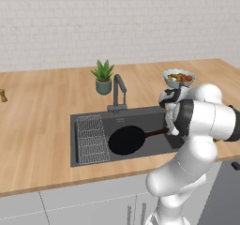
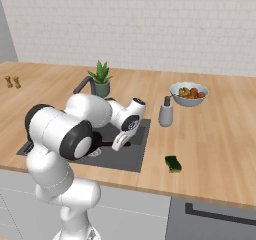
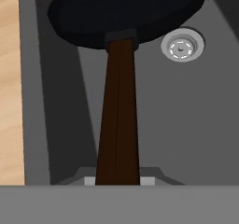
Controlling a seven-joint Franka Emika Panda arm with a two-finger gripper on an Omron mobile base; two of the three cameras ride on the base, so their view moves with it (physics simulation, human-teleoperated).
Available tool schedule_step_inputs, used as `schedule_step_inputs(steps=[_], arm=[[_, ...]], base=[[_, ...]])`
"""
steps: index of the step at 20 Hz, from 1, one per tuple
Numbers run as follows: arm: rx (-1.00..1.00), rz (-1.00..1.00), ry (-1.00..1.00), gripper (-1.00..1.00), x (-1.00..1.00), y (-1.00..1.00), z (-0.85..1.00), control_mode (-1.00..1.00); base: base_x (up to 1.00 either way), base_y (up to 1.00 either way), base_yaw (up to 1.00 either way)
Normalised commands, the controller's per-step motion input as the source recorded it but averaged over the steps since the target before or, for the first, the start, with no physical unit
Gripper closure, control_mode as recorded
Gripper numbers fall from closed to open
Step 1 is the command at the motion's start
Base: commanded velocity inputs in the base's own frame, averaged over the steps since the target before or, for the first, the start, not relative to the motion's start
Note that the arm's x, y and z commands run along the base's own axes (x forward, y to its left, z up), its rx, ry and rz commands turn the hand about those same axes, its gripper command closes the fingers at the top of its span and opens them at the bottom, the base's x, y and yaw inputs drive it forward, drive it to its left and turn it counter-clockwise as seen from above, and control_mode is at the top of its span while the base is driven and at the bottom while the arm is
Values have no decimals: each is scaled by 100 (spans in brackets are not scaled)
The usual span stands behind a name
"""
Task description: Pick the pan and sponge and place them into the sink. Then turn on the water.
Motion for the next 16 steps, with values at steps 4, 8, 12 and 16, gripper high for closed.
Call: schedule_step_inputs(steps=[4,8,12,16], arm=[[0,0,0,100,15,0,-19,-100],[0,0,0,100,19,0,-24,-100],[0,0,0,100,20,0,-33,-100],[-1,0,-1,100,21,0,-33,-100]], base=[[0,0,0],[0,0,0],[0,0,0],[0,0,0]])
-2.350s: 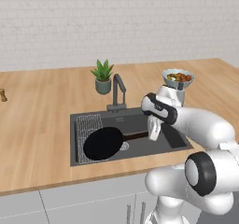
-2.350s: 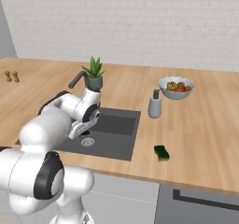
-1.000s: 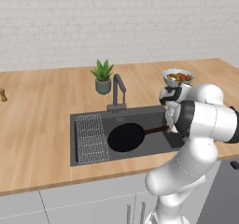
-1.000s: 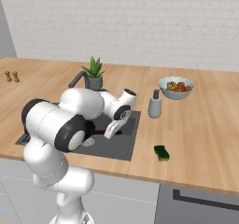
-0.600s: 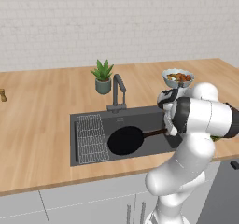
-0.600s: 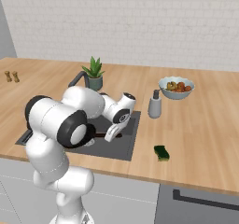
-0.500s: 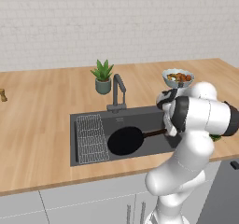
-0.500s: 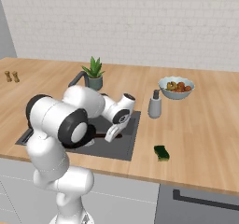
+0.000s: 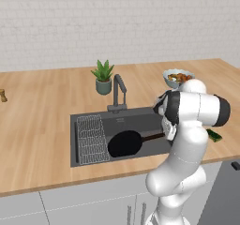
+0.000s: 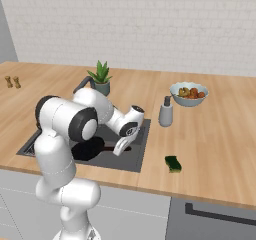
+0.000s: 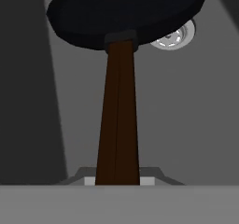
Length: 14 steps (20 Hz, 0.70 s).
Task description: Pick the pan and sponge and place them into the sink. Then turn on the water.
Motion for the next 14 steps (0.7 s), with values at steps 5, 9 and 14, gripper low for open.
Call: schedule_step_inputs(steps=[5,9,14], arm=[[-4,0,-2,100,15,7,-30,-100],[-7,0,-3,100,10,12,-23,-100],[-6,0,-3,100,15,7,-23,-100]], base=[[0,0,0],[0,0,0],[0,0,0]])
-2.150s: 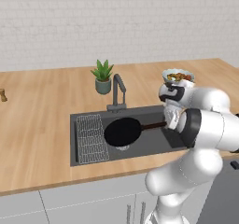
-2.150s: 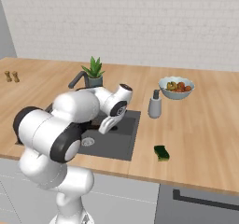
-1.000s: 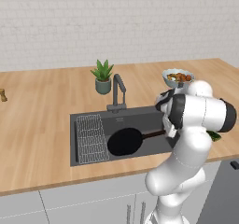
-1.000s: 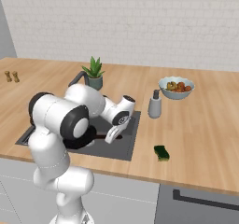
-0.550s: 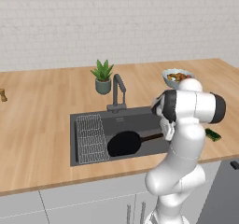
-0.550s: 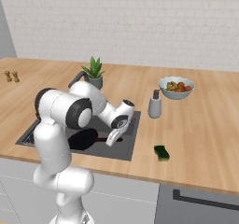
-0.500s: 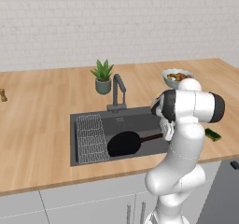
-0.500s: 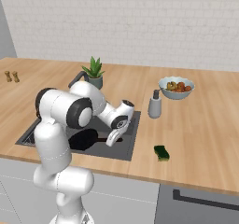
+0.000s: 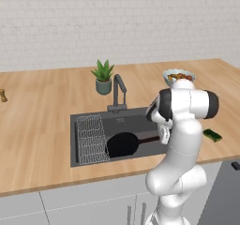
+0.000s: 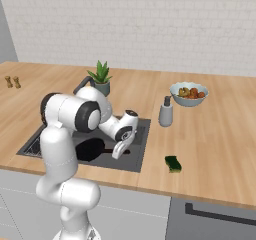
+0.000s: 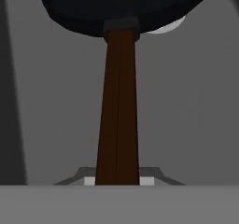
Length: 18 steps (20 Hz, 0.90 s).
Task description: Pick the pan and sponge and place them into the sink. Then turn on the water.
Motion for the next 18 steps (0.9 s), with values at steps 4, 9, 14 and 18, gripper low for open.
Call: schedule_step_inputs(steps=[4,9,14,18], arm=[[-4,0,-2,100,15,0,-19,-100],[-2,0,-3,100,15,0,-17,-100],[-3,0,-5,100,12,6,-25,-100],[-4,0,-5,100,14,9,-29,-100]], base=[[0,0,0],[0,0,0],[0,0,0],[0,0,0]])
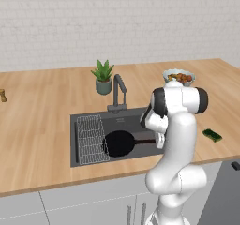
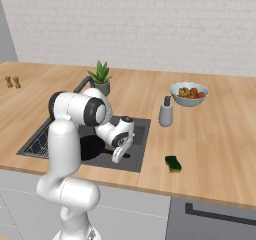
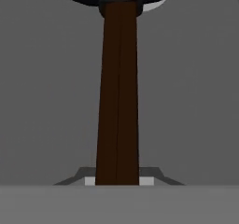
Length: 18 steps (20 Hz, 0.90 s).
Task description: Pick the pan and sponge and place them into the sink. Then turn on the water.
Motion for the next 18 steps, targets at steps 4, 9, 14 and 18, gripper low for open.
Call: schedule_step_inputs(steps=[4,9,14,18], arm=[[-1,0,-2,100,11,13,-25,-100],[0,0,-1,100,10,6,-22,-100],[0,0,0,100,10,22,-37,-100],[0,0,0,-100,3,16,-31,-100]], base=[[0,0,0],[0,0,0],[0,0,0],[0,0,0]])
